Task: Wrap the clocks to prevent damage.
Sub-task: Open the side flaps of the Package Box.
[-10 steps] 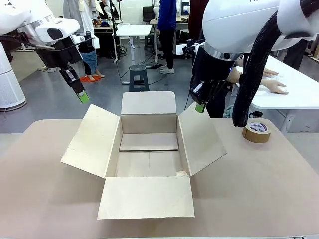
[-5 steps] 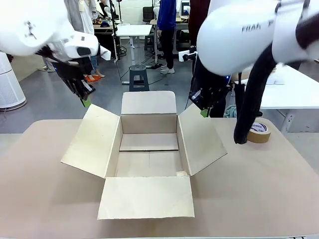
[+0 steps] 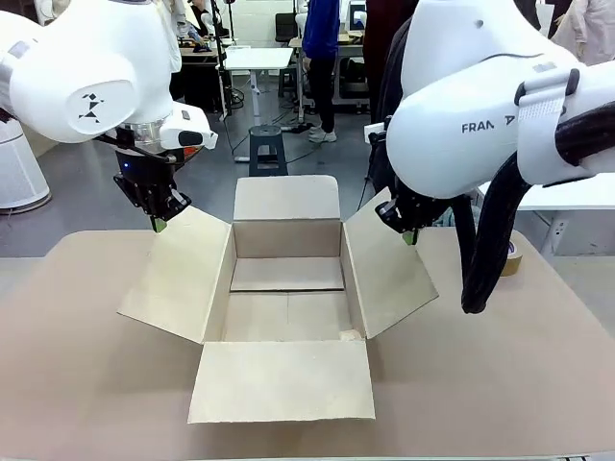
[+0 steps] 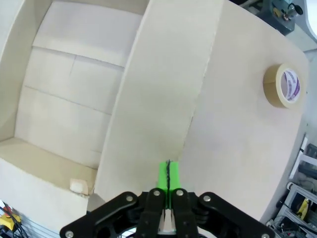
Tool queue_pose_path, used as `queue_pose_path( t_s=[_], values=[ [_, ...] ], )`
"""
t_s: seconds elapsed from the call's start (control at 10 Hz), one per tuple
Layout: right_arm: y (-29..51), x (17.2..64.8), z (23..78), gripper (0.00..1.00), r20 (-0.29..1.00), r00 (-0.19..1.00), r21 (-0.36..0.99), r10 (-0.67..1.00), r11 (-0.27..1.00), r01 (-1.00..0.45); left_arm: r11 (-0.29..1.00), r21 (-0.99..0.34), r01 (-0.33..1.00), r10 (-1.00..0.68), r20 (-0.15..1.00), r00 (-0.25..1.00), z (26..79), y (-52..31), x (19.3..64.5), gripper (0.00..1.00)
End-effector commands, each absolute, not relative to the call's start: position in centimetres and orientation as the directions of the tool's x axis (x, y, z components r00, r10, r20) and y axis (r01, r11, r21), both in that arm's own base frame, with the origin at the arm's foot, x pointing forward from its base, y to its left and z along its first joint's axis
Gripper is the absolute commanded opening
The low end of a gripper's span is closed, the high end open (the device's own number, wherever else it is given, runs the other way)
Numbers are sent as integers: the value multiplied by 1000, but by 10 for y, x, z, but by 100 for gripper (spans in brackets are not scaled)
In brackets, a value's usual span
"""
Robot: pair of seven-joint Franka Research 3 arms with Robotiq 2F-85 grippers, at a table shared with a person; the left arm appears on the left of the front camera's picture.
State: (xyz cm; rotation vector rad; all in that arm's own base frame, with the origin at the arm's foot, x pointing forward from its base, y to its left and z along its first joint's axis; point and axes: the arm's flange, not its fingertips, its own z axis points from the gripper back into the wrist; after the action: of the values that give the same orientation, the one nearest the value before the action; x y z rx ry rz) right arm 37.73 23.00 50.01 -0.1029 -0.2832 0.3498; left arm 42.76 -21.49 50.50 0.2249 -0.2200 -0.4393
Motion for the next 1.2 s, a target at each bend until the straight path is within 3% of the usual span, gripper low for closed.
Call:
queue_pose_path(
  t_s=[0.0,0.3,0.6,1.1],
  values=[
    [229,380,483,1,302,896,-80,325,945,-316,913,204,352,-390,192,900,501,-210,432,0],
    [229,382,481,1,298,900,-83,320,947,-309,921,197,336,-377,234,896,506,-209,433,0],
    [228,385,474,1,289,907,-79,308,951,-297,937,108,332,-349,262,900,503,-207,436,0],
    [218,390,447,1,289,905,-80,312,950,-302,962,88,260,-273,203,940,452,-196,455,0]
  ],
)
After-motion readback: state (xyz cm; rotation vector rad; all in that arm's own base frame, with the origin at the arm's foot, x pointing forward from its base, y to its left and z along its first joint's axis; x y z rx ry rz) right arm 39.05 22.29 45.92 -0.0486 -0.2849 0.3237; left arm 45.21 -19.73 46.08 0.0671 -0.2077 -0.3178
